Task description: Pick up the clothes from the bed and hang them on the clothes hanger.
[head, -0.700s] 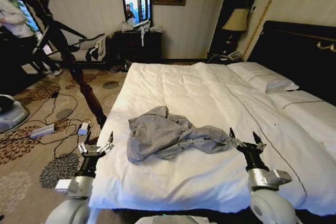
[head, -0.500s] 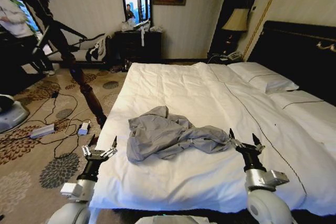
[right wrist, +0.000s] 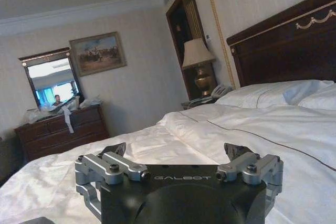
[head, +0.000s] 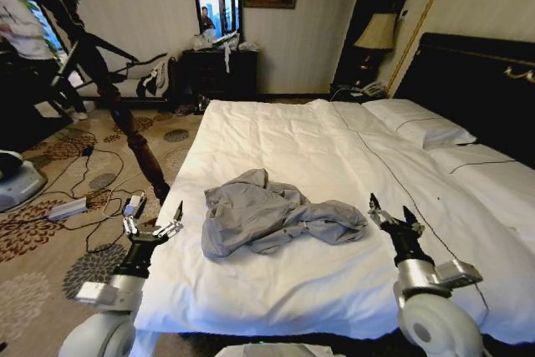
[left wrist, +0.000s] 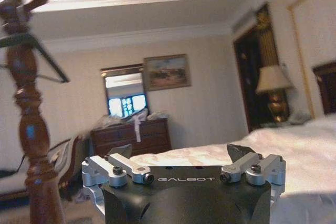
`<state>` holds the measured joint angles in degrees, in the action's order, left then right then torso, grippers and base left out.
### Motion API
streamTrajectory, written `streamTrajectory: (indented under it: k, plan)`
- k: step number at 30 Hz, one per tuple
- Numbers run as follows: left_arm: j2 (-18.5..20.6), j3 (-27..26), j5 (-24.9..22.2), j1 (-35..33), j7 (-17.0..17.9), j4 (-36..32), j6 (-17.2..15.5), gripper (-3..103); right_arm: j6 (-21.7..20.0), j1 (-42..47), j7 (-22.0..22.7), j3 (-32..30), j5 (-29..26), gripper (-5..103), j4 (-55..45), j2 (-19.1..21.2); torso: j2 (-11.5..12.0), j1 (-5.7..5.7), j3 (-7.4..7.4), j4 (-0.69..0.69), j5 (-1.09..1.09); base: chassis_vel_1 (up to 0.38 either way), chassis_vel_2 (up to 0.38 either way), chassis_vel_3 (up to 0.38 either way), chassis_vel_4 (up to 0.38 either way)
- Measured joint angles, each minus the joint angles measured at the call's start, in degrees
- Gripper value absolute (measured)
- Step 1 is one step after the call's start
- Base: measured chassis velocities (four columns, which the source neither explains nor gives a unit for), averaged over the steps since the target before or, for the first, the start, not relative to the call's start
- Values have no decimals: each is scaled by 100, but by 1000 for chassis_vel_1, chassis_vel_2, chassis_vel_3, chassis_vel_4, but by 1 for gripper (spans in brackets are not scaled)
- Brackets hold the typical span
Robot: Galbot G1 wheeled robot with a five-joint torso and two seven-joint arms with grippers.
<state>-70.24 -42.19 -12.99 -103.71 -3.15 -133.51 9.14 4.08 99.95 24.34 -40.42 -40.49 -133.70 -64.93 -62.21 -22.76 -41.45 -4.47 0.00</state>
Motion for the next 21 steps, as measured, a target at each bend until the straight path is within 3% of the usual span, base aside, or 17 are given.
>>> streamTrajectory:
  k: [4, 6, 9, 12, 13, 16, 21]
  plan:
    - [87, 72, 500, -92, -55, 229, 261, 100, 50, -116, -16, 75, 113, 100, 147, -136, 0, 0, 0, 1, 1, 0, 0, 0, 0]
    - [186, 153, 1242, -133, -103, 789, 797, 100, 75, -184, 14, 104, 114, 100, 254, -253, 0, 0, 0, 0, -1, 0, 0, 0, 0]
    - [188, 261, 1474, -146, -175, 1053, 1058, 100, 85, -219, 25, 115, 113, 100, 299, -294, 0, 0, 0, 0, -1, 0, 0, 0, 0]
    - [83, 455, 2108, -56, -289, 1698, 1714, 100, 89, -331, 50, 150, 97, 100, 382, -345, 0, 0, 0, 2, 0, 0, 0, 0, 0]
    - [83, 455, 2108, -56, -289, 1698, 1714, 100, 89, -331, 50, 150, 97, 100, 382, -345, 0, 0, 0, 2, 0, 0, 0, 0, 0]
    - [-87, 459, 2995, 205, -267, 2190, 2220, 100, 90, -394, 55, 172, 69, 100, 425, -355, 0, 0, 0, 1, -1, 0, 0, 0, 0]
    - [-170, 463, 3666, 427, -188, 2459, 2376, 100, 107, -472, 55, 175, 35, 100, 505, -354, 0, 0, 0, 1, 0, 0, 0, 0, 0]
